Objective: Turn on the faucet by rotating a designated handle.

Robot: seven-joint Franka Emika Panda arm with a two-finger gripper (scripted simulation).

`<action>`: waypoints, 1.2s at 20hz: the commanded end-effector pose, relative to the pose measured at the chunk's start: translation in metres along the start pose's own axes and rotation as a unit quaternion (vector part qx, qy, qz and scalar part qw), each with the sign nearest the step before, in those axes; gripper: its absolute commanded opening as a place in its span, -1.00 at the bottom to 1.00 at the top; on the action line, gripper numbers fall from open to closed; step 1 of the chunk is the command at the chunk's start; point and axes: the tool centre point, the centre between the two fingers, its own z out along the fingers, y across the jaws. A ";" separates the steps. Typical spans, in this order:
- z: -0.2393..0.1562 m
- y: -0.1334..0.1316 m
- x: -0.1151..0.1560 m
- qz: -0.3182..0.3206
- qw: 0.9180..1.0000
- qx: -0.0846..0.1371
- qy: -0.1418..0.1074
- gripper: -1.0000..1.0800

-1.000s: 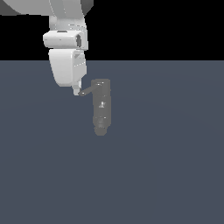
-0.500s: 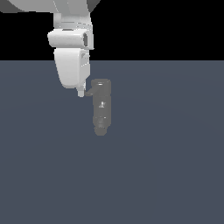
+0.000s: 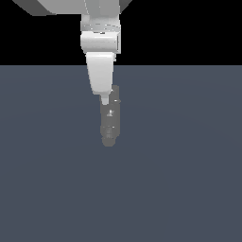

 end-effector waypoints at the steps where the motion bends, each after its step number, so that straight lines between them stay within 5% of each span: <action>1: 0.000 0.000 0.028 0.012 1.000 0.000 0.001 -1.00; 7: 0.000 0.001 0.065 0.013 1.000 0.000 0.001 -1.00; 9: 0.000 -0.002 0.044 -0.002 1.000 0.000 0.000 -1.00; 24: 0.000 -0.042 0.093 0.006 1.000 0.000 0.001 -1.00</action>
